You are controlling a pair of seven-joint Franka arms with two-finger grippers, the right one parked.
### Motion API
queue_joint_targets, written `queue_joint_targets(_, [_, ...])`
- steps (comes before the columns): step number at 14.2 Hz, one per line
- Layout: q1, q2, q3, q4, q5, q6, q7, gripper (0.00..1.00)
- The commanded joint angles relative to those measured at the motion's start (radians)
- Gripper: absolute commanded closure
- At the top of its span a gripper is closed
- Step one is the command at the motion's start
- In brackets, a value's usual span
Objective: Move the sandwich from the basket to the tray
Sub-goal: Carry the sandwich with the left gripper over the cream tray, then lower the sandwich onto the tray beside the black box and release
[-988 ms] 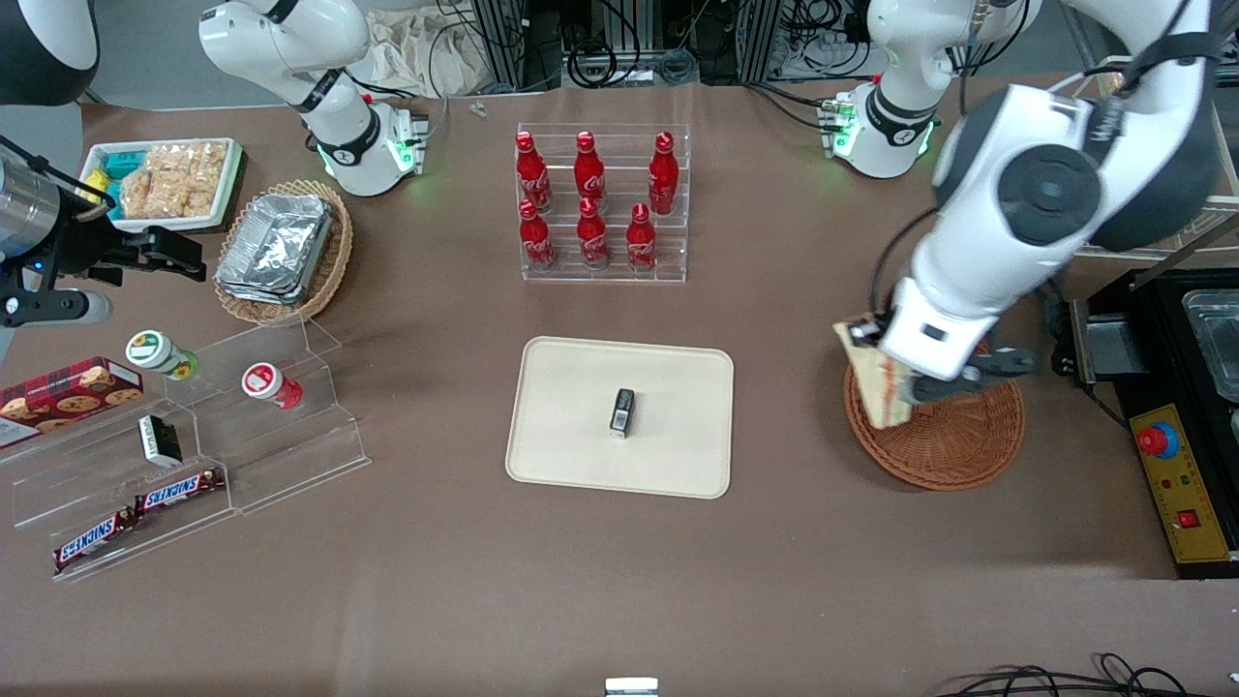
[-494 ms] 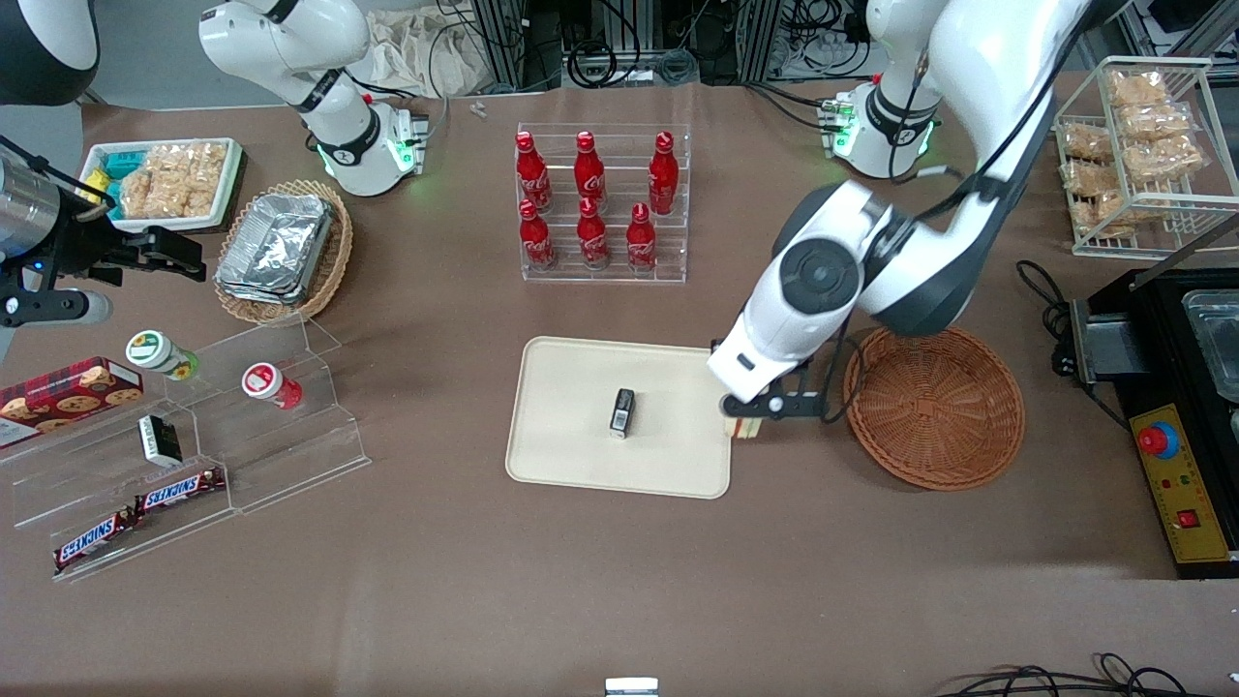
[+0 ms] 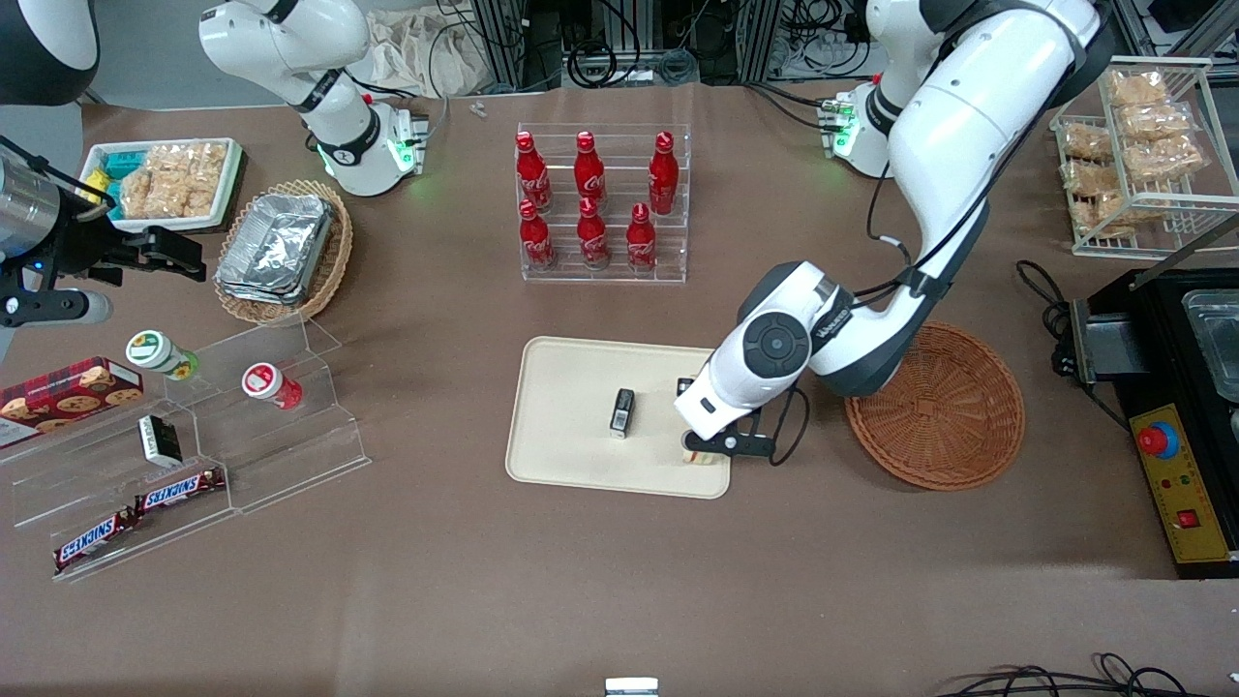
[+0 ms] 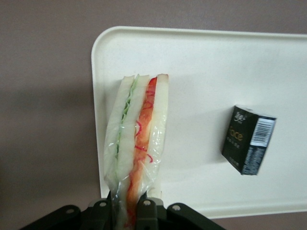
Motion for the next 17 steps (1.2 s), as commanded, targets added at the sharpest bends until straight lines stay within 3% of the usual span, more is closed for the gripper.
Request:
queue_joint_targets(1, [-0.023, 0.067, 0.002, 0.042, 0.088, 0.011, -0.015, 1.00])
queue_joint_targets(2, [-0.023, 0.069, 0.002, 0.042, 0.091, 0.017, -0.013, 1.00])
queue_joint_targets(3, [-0.023, 0.070, 0.004, 0.042, 0.091, 0.017, -0.012, 0.82])
queue_joint_targets(4, [-0.023, 0.069, 0.004, 0.043, 0.093, 0.017, -0.012, 0.37])
queue_joint_targets(5, [-0.023, 0.063, 0.004, 0.043, 0.105, 0.018, -0.010, 0.00])
queue_joint_targets(9, [-0.011, -0.017, 0.002, 0.042, 0.114, -0.023, -0.018, 0.00])
queue_joint_targets(13, [-0.008, -0.145, 0.001, 0.042, 0.108, -0.201, -0.013, 0.00])
queue_joint_targets(15, [-0.006, -0.231, 0.019, 0.042, 0.021, -0.244, -0.002, 0.00])
queue_joint_targets(17, [-0.008, -0.345, 0.103, 0.020, -0.047, -0.307, 0.024, 0.00])
